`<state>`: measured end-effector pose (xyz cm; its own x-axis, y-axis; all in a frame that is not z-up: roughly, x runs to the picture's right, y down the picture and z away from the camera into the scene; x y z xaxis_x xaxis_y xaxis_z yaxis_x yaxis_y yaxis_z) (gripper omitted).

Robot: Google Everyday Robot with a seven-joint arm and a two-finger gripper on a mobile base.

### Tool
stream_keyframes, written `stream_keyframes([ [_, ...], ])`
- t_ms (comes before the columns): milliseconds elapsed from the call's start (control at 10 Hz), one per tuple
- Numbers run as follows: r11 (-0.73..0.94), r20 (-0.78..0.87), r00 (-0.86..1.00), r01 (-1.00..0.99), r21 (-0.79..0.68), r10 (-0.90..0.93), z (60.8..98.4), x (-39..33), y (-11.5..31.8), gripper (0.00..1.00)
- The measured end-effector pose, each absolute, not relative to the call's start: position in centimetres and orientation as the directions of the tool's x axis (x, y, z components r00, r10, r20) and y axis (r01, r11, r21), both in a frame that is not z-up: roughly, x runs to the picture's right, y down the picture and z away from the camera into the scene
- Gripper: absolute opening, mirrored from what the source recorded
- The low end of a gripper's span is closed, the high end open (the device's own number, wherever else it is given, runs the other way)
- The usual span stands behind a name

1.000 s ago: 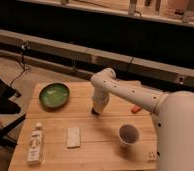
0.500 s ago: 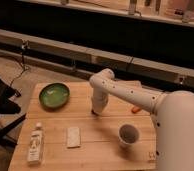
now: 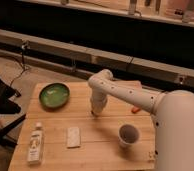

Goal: Push the eraser across the table

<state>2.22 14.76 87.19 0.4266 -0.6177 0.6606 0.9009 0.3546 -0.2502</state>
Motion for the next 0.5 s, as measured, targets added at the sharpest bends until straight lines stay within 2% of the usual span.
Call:
stream_keyframes([
  [500,0.368,0.642,0.450,0.890,-0.267,-0.621,87.10,3.01,14.26,0.00],
])
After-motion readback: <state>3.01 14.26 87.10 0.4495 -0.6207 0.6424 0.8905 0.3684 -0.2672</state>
